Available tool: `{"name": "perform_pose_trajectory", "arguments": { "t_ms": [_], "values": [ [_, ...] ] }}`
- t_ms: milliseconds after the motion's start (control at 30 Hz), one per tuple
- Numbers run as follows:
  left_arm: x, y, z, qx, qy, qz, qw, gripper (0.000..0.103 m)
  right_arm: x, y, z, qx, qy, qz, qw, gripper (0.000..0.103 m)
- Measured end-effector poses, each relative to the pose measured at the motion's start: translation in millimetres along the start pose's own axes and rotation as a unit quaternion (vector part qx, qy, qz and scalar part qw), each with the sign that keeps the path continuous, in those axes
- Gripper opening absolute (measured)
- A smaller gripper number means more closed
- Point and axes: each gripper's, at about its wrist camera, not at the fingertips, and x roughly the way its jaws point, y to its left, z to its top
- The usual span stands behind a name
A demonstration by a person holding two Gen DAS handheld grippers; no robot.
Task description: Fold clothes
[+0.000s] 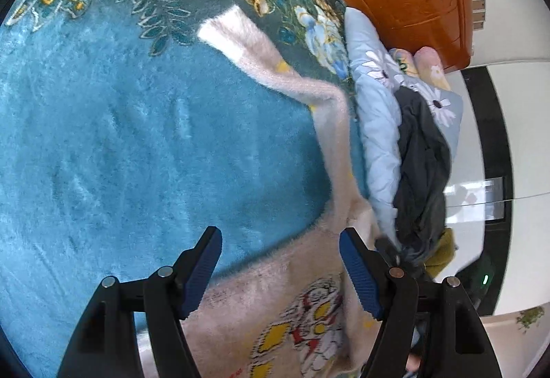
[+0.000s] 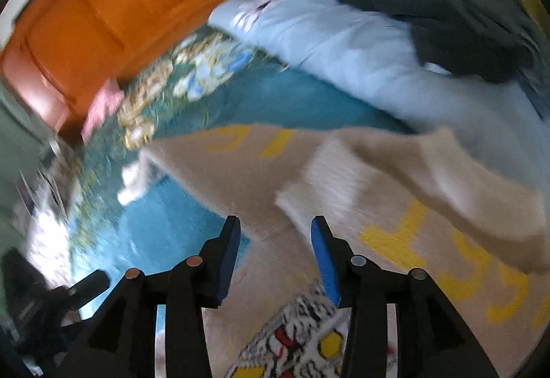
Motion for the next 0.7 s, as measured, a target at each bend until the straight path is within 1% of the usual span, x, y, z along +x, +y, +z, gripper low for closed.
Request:
{"name": "perform_pose_trajectory", "arguments": {
  "t_ms": [167, 267, 367, 467, 533, 633, 700],
  "values": [
    [6, 2, 22, -0.021, -0.006, -0.036, 0.9991, 0.075, -41, -58, -27, 0.059, -0.009, -0.039, 0.997, 0.046],
    [18, 16, 53, -0.071, -0.014, -0.044, 0.9964, 0.075, -68, -89, -48, 0.083, -0.010, -0.060, 0.995, 0.046],
    [25, 32, 83, -0.116, -0.029, -0.030, 0.9923, 0.075, -88, -109, -62, 0.100, -0.003, -0.074, 0.992, 0.046],
    [28, 37, 106, -0.102, -0.051, 0.012, 0.9933, 0.075, -102, -123, -74, 0.119, 0.001, -0.087, 0.989, 0.046],
    [32, 38, 116, -0.094, -0.052, 0.021, 0.9939, 0.073, -105, -128, -79, 0.133, 0.004, -0.089, 0.987, 0.046],
    [40, 38, 125, -0.094, -0.057, 0.021, 0.9937, 0.073, -103, -129, -83, 0.148, 0.013, -0.081, 0.986, 0.046],
    [43, 32, 131, -0.087, -0.064, 0.022, 0.9939, 0.067, -100, -126, -86, 0.147, 0.018, -0.074, 0.986, 0.046]
  ]
}}
